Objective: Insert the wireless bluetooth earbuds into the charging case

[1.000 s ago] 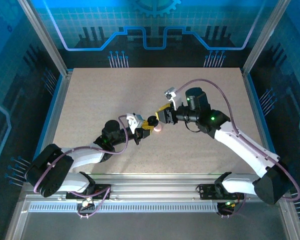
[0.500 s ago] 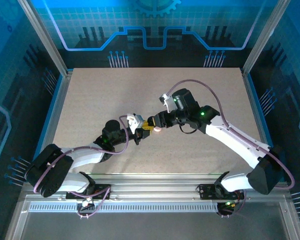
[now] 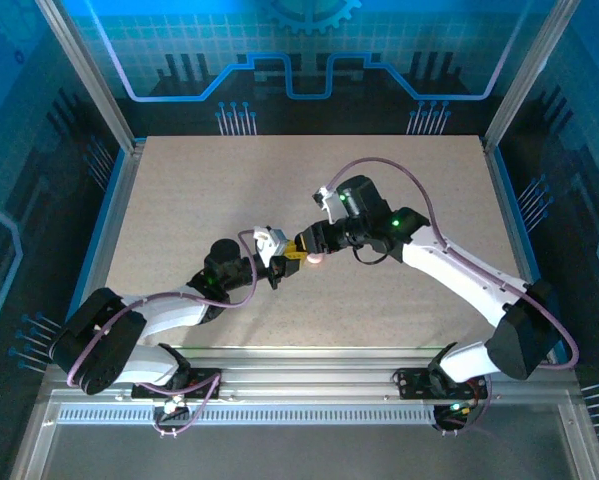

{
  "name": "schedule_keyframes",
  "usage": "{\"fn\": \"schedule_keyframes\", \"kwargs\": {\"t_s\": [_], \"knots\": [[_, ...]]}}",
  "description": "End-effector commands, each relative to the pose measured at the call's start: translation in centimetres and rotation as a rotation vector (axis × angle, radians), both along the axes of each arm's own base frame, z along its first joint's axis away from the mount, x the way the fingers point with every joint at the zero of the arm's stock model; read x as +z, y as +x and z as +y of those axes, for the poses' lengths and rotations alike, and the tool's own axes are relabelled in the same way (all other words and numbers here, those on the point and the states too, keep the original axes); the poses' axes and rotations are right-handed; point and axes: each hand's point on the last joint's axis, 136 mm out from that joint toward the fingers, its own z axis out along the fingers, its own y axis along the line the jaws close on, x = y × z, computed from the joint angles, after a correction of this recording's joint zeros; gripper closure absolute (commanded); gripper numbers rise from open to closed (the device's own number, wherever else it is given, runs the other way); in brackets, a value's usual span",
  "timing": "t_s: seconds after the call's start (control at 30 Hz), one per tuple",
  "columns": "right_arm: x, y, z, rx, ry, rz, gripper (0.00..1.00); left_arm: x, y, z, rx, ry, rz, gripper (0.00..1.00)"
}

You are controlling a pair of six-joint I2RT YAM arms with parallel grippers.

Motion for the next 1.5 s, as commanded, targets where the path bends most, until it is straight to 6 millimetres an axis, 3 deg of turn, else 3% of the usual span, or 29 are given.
{"fn": "schedule_keyframes", "kwargs": {"t_s": [0.0, 0.47, 1.13, 1.47], "knots": [[1.4, 0.2, 1.3, 0.044, 0.035, -0.031, 0.63, 2.3, 0.0, -0.4, -0.015, -0.031, -0.058, 0.82], [0.5, 0.2, 1.5, 0.055, 0.006, -0.006, 0.63, 2.4, 0.0, -0.5, -0.021, -0.037, -0.055, 0.82], [-1.3, 0.4, 1.4, 0.01, -0.21, -0.051, 0.67, 2.5, 0.0, -0.4, -0.018, -0.039, -0.056, 0.82], [-0.3, 0.5, 1.0, -0.02, -0.221, -0.105, 0.75, 2.6, 0.0, -0.3, -0.012, -0.037, -0.06, 0.82]]}}
